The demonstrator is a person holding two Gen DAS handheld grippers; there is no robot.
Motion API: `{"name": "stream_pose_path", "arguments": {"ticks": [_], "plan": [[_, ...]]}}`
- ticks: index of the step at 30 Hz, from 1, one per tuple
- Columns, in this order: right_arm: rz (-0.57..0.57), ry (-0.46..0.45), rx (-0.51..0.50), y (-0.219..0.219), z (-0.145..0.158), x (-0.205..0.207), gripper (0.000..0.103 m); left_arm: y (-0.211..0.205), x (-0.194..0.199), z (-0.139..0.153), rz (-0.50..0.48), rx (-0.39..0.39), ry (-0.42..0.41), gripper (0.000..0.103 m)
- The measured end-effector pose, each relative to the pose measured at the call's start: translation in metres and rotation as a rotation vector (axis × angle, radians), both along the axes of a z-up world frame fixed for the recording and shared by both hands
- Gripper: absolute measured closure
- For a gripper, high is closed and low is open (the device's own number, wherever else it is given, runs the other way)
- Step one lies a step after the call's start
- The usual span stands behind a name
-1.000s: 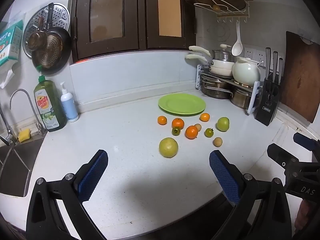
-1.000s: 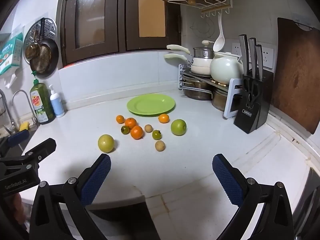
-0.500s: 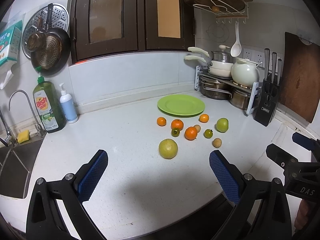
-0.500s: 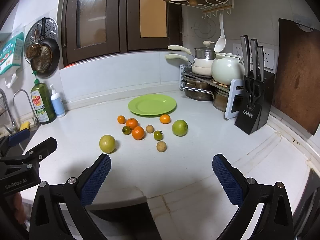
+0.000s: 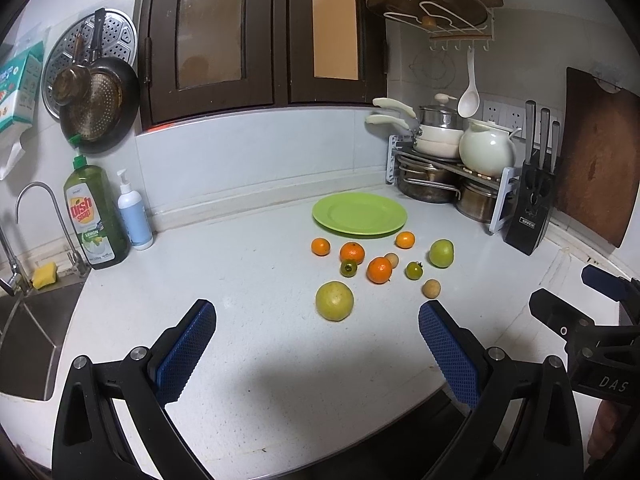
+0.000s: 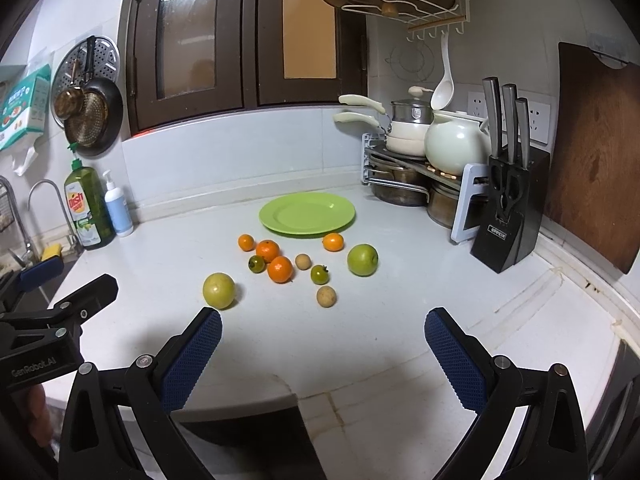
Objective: Organize fruits
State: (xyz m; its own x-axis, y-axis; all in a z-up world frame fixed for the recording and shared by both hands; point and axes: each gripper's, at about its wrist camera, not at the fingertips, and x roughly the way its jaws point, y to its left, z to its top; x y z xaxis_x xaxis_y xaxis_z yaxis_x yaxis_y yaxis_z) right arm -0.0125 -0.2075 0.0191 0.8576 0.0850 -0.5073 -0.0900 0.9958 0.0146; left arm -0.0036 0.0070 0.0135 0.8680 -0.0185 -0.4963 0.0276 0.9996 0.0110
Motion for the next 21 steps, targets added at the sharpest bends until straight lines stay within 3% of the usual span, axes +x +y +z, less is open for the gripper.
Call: {"name": "stream_pose_path", "arguments": {"ticks": [21], "plan": [[0.004, 0.010, 0.001, 0.0017, -0.0012, 0.0060, 0.001, 0.0021, 0.0070, 0.0023, -0.018, -0.007, 0.001, 0.000]]}}
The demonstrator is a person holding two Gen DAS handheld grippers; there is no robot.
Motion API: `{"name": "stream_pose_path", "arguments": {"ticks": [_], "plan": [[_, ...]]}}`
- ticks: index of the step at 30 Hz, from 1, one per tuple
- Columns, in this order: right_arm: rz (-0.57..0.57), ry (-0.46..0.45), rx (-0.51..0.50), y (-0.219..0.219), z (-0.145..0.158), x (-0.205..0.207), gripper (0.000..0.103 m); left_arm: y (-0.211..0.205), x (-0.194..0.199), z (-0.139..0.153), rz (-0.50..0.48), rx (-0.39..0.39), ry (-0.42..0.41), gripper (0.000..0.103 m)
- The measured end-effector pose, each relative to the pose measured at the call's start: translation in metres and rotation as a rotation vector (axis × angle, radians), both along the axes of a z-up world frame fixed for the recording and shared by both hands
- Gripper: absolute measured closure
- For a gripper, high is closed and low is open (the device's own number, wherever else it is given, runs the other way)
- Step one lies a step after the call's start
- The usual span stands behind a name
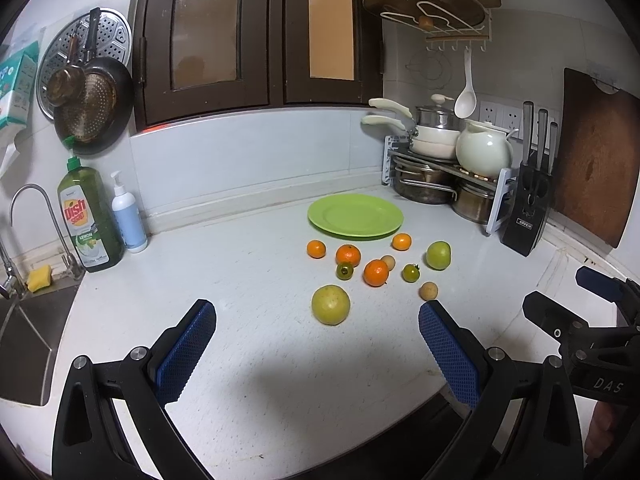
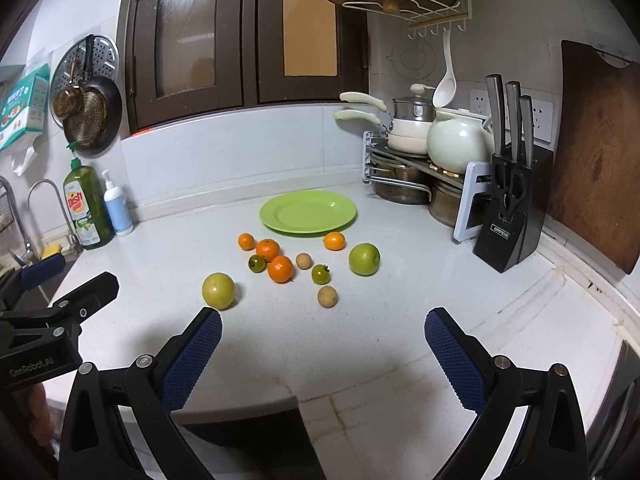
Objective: Organize fruits
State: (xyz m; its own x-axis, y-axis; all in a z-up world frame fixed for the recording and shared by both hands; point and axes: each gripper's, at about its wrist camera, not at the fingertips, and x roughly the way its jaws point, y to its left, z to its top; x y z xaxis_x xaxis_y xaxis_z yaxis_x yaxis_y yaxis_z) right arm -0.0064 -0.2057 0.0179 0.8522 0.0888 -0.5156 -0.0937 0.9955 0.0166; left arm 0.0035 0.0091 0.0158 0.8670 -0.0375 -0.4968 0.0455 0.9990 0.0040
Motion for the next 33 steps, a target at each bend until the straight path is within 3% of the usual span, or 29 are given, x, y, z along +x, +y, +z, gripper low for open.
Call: {"name": "stream_pose_path", "arguments": {"ticks": [24, 33], "plan": [[-0.004, 0.070, -0.005, 0.014, -0.018, 0.041, 0.001, 0.011, 0.042, -0.022, -0.019, 0.023, 0.045, 0.000], [-0.020, 0.151, -0.011, 0.031, -0.040, 0.084, 0.001, 0.015, 0.088, -0.050, -0.117, 0.042, 0.119, 0.006]]}}
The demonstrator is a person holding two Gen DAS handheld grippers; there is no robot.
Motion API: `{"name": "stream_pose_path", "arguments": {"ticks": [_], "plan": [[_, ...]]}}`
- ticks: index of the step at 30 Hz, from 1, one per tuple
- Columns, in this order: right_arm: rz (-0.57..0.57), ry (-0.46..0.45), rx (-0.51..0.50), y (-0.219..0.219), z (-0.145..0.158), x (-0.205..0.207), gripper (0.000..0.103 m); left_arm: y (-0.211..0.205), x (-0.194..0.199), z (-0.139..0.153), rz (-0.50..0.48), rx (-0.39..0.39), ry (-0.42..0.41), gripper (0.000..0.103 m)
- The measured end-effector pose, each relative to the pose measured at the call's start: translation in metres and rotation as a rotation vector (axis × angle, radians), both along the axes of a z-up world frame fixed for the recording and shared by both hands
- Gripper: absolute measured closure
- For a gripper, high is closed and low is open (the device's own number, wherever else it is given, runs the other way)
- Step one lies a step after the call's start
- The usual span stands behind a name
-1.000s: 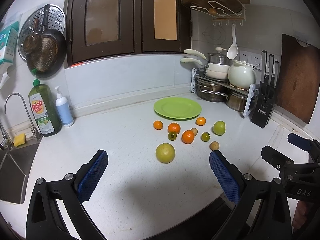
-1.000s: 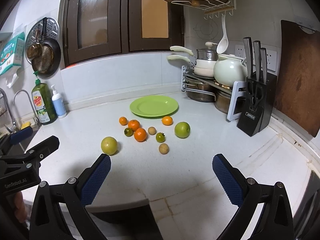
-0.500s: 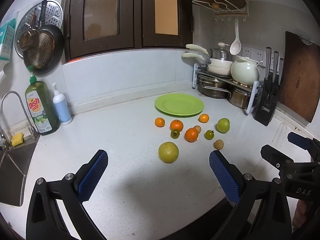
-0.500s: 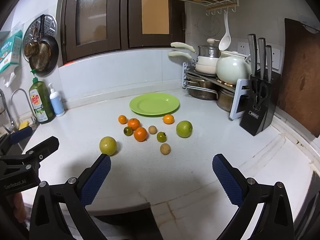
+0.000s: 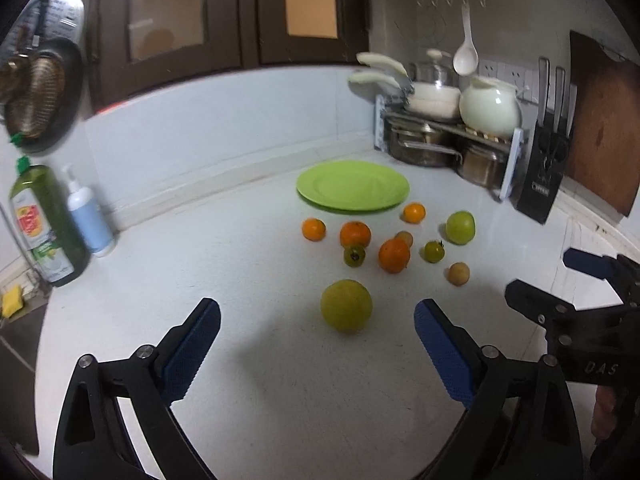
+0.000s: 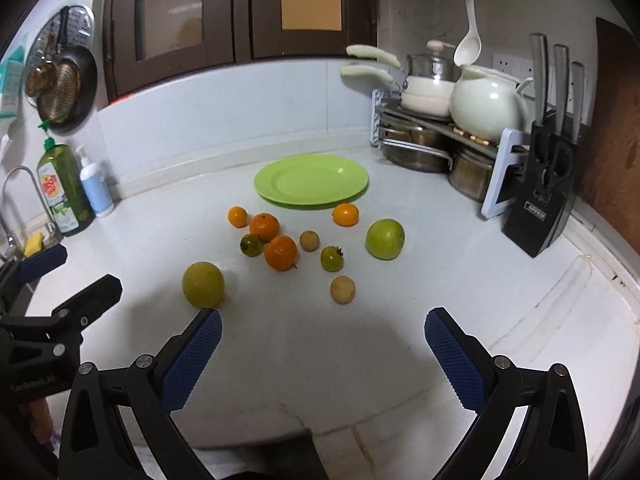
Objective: Organize fruits
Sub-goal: 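Grasp the large yellow-green pomelo with the left gripper while the right gripper grasps a small yellow fruit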
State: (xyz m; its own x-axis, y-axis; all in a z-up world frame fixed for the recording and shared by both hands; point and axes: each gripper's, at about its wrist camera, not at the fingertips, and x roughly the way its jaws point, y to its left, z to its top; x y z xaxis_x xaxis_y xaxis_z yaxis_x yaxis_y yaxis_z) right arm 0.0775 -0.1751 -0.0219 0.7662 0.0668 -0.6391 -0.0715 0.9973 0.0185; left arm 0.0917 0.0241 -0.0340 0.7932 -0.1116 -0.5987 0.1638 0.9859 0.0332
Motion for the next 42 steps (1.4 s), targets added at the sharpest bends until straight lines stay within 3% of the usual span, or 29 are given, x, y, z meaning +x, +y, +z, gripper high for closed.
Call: {"name": "stream_pose_path", "arguments": {"ticks": [7, 11, 18, 27, 34, 42], "plan": [[-0.063, 0.074, 0.011, 0.006, -0.021, 0.033, 0.002, 0.002, 0.040, -0.026, -0.102, -0.034, 0.104, 0.015], [-0.082, 0.105, 0.012, 0.008, -0.031, 0.046, 0.006, -0.002, 0.054, -0.037, -0.112, -0.045, 0.145, 0.018], [0.009, 0.151, -0.028, 0.004, -0.047, 0.072, 0.019, -0.010, 0.064, -0.053, -0.048, -0.073, 0.197, 0.025], [0.076, 0.219, 0.022, -0.015, -0.067, 0.099, 0.040, -0.024, 0.074, -0.062, 0.025, -0.069, 0.220, 0.038], [0.117, 0.250, 0.032, -0.018, -0.076, 0.111, 0.056, -0.031, 0.083, -0.066, 0.042, -0.063, 0.241, 0.047], [0.118, 0.256, 0.027, -0.016, -0.079, 0.117, 0.065, -0.030, 0.088, -0.067, 0.038, -0.045, 0.245, 0.054]]}}
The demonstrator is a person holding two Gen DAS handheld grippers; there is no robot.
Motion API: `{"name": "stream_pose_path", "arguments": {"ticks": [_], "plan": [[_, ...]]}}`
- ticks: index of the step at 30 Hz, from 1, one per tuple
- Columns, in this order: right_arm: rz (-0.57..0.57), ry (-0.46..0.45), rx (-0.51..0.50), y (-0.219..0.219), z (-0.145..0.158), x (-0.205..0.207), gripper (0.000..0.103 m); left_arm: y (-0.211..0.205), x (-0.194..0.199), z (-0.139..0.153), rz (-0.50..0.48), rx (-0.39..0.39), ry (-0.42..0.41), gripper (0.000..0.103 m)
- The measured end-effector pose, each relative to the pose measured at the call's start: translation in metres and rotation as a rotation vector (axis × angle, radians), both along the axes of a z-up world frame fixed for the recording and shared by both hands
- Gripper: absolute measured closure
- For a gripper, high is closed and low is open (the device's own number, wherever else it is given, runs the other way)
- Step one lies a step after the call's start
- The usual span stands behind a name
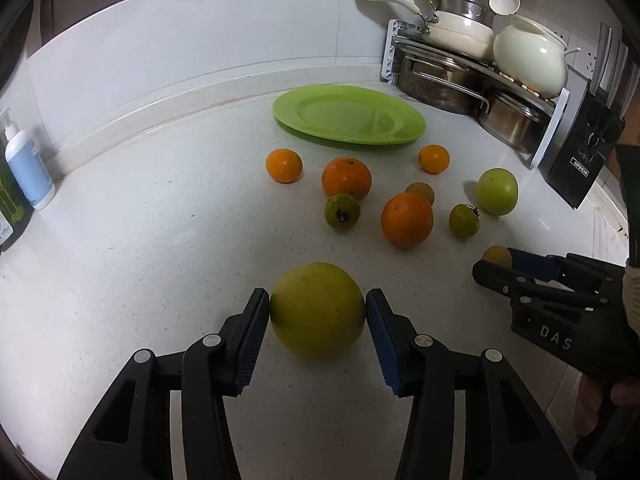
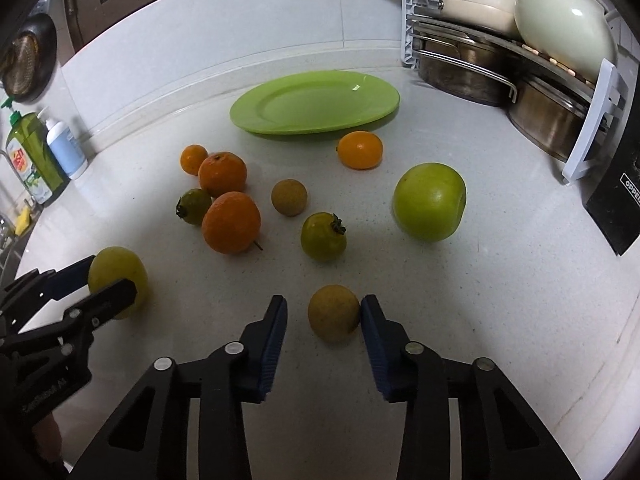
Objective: Organize fruits
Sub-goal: 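Grasp the large yellow-green pomelo with the left gripper while the right gripper grasps a small yellow fruit, then carry both fruits onto the green plate and open both grippers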
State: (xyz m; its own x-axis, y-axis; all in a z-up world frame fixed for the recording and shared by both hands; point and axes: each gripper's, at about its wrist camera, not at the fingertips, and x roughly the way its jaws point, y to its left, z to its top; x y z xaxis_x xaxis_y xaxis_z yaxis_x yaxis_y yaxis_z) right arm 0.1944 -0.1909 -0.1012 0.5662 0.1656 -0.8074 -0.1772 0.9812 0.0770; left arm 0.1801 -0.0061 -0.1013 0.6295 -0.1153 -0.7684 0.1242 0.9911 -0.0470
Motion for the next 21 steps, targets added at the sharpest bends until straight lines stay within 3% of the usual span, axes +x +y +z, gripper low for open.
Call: {"name": "stream_pose_path", "arguments": {"ticks": [4, 14, 21], "plan": [[0.003, 0.000, -0.008, 0.001, 0.000, 0.000, 0.075, 0.000, 0.000, 0.000, -0.011, 0.008, -0.005, 0.054], [0.020, -0.020, 0.020, 0.004, 0.010, -0.005, 0.075, 0.004, -0.001, 0.004, -0.028, 0.005, -0.025, 0.054], [0.057, -0.058, 0.049, 0.014, 0.028, -0.008, 0.075, 0.005, -0.001, 0.023, -0.064, 0.000, -0.090, 0.054]]}}
